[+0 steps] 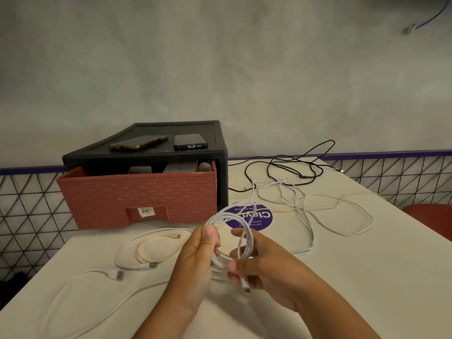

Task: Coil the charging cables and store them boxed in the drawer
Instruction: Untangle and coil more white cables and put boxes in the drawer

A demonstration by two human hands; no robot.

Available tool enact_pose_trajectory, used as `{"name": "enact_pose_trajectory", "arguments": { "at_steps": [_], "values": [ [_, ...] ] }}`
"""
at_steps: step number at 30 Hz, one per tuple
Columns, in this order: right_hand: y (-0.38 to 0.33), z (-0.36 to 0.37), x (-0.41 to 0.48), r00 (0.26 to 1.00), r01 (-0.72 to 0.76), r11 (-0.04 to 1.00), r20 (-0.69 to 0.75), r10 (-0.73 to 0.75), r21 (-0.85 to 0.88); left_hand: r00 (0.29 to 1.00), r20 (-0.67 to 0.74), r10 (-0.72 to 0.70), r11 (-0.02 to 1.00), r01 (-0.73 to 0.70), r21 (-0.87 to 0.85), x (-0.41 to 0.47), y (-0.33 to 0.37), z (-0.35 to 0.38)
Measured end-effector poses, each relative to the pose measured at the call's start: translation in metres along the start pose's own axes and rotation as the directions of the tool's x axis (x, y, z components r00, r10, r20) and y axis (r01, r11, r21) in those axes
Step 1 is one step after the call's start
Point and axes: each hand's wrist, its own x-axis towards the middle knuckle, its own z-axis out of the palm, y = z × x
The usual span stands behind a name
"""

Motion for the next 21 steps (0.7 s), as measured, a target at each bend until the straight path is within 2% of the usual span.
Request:
{"name": "enact_pose_trajectory", "arguments": {
  "at_steps": [5,8,10,12,14,16,18,21],
  "values": [
    [-0.01,-0.015,-0.01,0.992,-0.022,1.0,0.126,0.025,-0.021,0.979,-0.194,-0.069,0.97,0.021,-0.242,0.011,0.011,-0.014],
    [-0.018,-0.024,-0.014,0.991,0.04,0.999,0.132,-0.038,-0.012,0.957,-0.259,-0.132,0.909,0.013,-0.417,0.017,0.017,-0.023],
    [-0.019,-0.027,-0.014,0.991,0.123,0.979,0.07,-0.112,-0.161,0.951,-0.263,-0.16,0.886,0.021,-0.464,0.017,0.02,-0.025],
    [-0.015,-0.026,-0.01,0.981,0.152,0.874,-0.038,-0.191,-0.462,0.953,-0.249,-0.171,0.88,0.034,-0.474,0.017,0.02,-0.025],
    [-0.01,-0.025,-0.005,0.956,0.128,0.661,-0.084,-0.28,-0.74,0.962,-0.218,-0.166,0.882,0.045,-0.469,0.015,0.019,-0.022],
    [-0.005,-0.023,0.001,0.927,0.087,0.46,-0.097,-0.361,-0.884,0.974,-0.156,-0.162,0.876,0.069,-0.477,0.013,0.018,-0.019],
    [-0.004,-0.023,0.003,0.871,0.041,0.389,-0.158,-0.464,-0.92,0.987,-0.052,-0.153,0.87,0.109,-0.481,0.011,0.017,-0.02],
    [-0.006,-0.022,-0.001,0.757,-0.01,0.42,-0.281,-0.589,-0.907,0.989,0.074,-0.131,0.892,0.15,-0.426,0.009,0.017,-0.018]
  ]
}}
